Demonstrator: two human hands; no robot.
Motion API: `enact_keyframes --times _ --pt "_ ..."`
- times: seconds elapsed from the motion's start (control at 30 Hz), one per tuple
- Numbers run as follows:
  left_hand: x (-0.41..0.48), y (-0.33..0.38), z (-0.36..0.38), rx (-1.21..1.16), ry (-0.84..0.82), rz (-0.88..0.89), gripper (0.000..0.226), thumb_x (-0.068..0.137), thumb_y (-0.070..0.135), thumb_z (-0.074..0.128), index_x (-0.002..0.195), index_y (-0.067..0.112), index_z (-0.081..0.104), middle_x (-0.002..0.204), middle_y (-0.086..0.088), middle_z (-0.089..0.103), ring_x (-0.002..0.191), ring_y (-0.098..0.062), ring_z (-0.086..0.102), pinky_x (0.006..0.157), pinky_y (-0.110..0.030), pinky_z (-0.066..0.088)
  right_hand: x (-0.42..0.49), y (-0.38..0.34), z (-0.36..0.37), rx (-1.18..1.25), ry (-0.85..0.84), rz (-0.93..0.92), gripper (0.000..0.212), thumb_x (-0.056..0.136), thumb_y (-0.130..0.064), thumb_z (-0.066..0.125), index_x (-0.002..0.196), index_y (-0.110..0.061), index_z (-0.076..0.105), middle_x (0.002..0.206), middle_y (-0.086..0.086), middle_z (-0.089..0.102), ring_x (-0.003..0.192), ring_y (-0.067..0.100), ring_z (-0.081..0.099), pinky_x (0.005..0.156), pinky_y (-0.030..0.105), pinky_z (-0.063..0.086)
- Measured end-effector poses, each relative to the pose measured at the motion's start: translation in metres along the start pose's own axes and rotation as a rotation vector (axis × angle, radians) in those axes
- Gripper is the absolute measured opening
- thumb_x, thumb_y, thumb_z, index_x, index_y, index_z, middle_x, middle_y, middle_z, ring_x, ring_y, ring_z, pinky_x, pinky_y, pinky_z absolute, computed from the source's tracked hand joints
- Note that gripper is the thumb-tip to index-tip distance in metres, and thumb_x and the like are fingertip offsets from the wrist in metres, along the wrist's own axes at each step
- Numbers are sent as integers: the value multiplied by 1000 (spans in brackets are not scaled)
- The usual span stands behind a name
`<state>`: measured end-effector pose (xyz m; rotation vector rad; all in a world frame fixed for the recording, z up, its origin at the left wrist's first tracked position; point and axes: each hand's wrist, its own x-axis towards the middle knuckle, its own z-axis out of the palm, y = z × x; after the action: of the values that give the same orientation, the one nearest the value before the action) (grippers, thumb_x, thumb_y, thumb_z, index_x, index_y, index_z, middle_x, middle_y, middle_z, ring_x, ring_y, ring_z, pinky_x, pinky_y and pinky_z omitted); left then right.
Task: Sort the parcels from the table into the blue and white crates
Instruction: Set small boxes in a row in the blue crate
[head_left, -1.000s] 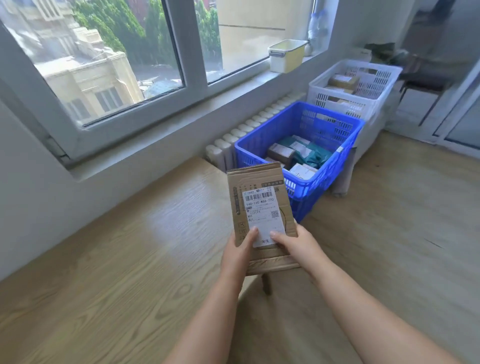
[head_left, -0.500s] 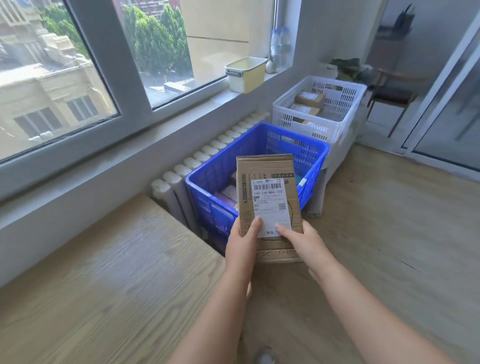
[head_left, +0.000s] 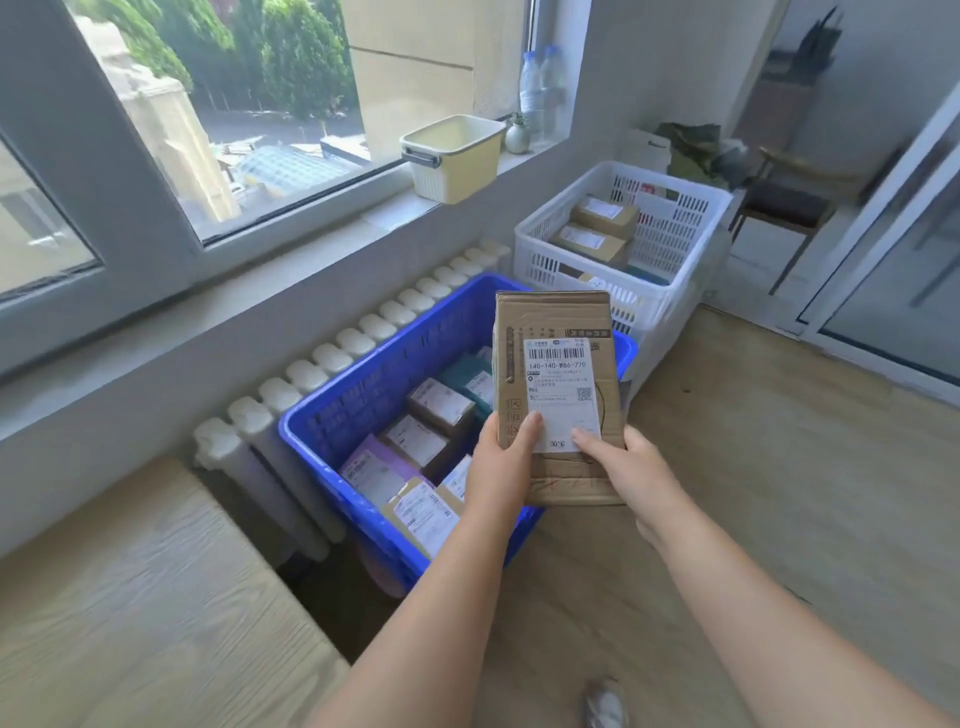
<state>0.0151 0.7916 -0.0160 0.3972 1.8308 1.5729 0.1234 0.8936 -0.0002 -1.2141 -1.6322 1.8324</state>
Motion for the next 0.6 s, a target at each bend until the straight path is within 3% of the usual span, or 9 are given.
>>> enact_keyframes --times 0.23,0.4,0.6 --pt "87 26 35 97 171 -48 49 80 70 53 119 43 60 109 19 70 105 -11 66 99 -45 50 117 -29 -25 -77 -186 -22 19 99 -26 59 112 -17 69 96 -10 74 85 2 70 65 12 52" --pt "131 30 49 175 267 -93 37 93 62 49 120 38 57 115 13 67 110 -16 62 101 -44 47 187 -36 -28 -170 -327 4 20 99 -34 58 108 -20 69 107 -3 75 100 16 70 92 36 55" --pt "174 27 48 124 351 -166 40 97 55 50 129 32 57 113 12 63 108 -14 60 89 -34 44 246 -38 -9 -232 -448 63 16 99 -34 58 106 -24 69 107 -4 74 100 15 70 89 34 55"
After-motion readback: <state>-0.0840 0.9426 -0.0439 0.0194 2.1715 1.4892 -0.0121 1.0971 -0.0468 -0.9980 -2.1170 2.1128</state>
